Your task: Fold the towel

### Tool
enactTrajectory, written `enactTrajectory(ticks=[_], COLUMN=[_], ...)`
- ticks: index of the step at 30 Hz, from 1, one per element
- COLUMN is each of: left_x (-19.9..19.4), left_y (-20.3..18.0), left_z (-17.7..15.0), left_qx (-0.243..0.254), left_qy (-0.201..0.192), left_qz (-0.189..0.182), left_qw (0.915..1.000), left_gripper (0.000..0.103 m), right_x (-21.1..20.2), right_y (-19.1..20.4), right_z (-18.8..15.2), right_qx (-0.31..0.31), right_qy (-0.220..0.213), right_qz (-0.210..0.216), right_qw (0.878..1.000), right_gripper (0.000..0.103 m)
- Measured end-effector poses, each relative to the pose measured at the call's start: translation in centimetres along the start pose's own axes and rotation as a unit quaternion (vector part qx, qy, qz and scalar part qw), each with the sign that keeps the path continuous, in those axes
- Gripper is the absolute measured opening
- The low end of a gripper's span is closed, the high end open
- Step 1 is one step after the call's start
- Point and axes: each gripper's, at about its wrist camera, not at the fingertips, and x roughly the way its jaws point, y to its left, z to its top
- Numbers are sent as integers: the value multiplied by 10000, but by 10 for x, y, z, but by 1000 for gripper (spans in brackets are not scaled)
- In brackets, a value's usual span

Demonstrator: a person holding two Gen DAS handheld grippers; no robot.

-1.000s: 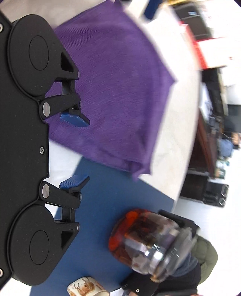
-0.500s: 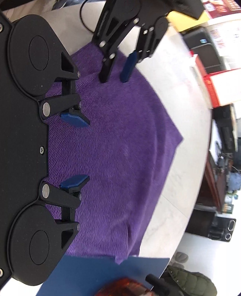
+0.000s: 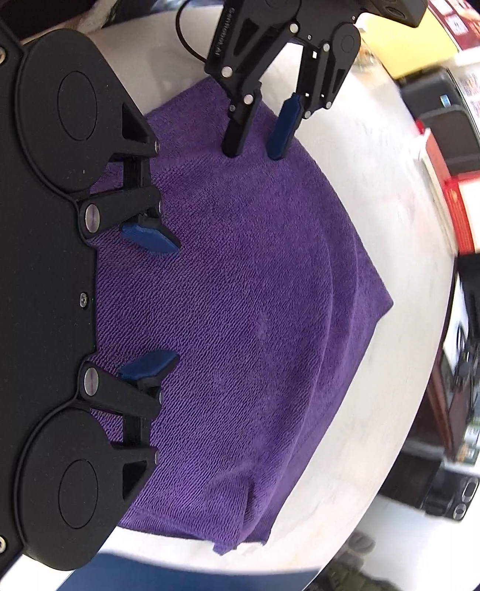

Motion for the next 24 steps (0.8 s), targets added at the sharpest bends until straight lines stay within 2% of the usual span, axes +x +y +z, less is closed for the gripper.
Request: enactTrajectory(ticks=[4,7,8,11,14,19,24], left_x=[-11,-12,-13,-12,-3,9,7], left_y=[19,29,32,35,33,29,31], left_z=[-6,1,5,20,31,28,21], left_qx=[-261,-375,-400,-409,-349,-296,-365], left_qy=[206,339,308,101,34,176,128], left_qz=[190,281,297,137,-32,-161,-228], left_qw=[9993,9983,9983,9990,9994,9993,9990], left_gripper=[36,36,36,36,36,36,36], right_x=[10,14,10,-9,-17,30,92], right_y=[20,24,19,-3,-32,-46,-23], right_z=[11,24,32,65,106,162,188], right_qx=[-186,-269,-271,-236,-374,-1086,-1831], right_qy=[-63,56,2,-373,-717,-529,-175], right_qz=[274,661,751,959,921,825,913], right_qw=[9994,9974,9968,9944,9925,9892,9787], right_gripper=[61,61,58,58,58,47,36])
